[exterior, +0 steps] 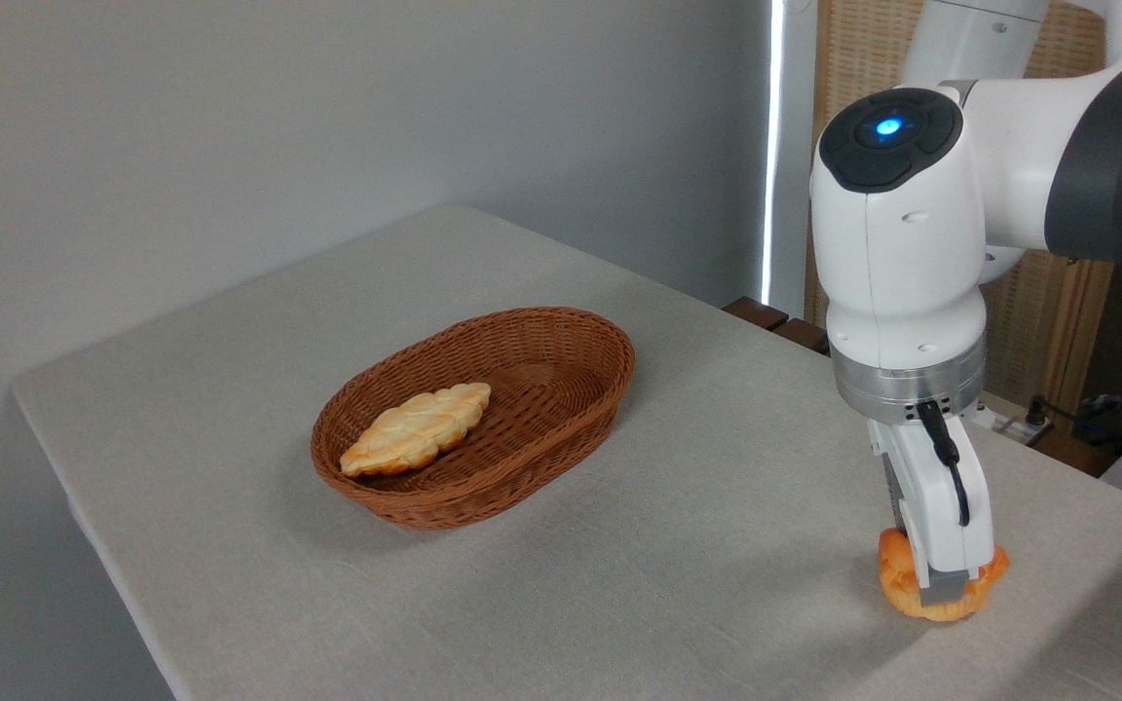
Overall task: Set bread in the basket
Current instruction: 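Lift the orange bun and carry it toward the wicker basket, then lower the bun into the basket beside the bread and release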
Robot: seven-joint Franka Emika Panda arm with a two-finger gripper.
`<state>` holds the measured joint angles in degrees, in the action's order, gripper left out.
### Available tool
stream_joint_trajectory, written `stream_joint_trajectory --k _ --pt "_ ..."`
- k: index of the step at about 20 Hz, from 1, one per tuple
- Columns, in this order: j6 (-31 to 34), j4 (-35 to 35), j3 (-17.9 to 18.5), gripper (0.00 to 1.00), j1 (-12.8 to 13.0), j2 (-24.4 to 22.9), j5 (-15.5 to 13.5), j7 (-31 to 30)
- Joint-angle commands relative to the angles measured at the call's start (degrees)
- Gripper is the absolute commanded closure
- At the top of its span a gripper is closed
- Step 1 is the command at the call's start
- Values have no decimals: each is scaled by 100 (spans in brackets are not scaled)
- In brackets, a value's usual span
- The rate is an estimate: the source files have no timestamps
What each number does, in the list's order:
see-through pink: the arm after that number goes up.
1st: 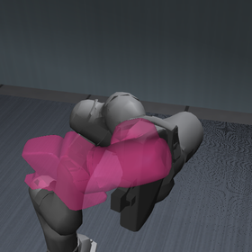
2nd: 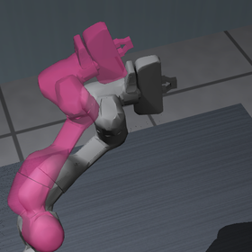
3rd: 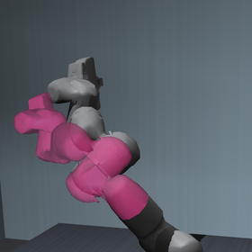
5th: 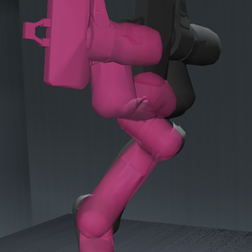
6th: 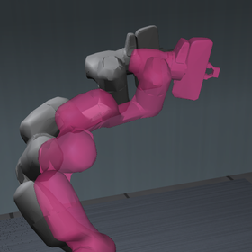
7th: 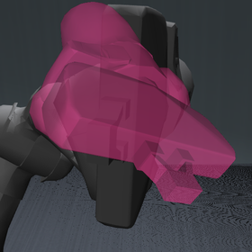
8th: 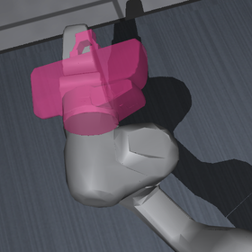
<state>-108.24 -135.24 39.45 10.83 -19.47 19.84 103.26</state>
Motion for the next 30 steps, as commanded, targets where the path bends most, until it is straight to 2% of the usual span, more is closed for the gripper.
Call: stream_joint_trajectory --k 1,8,9,15,19,21,23,27,30 --pt "49 6 98 55 112 -13 47 45" --pt "58 67 81 56 121 -22 20 36" --pt "58 94 63 56 121 -22 -58 36" --pt "391 550 -86 55 226 -31 -989 27" --pt "374 665 -411 52 235 -13 -1578 -52" --pt "374 761 -735 52 235 13 -1912 -148" --pt "357 805 -1034 52 235 31 -2176 -673" --pt "322 955 -1737 48 235 189 -2334 -1816" --pt "304 1139 -2159 50 235 303 -2826 -2352"
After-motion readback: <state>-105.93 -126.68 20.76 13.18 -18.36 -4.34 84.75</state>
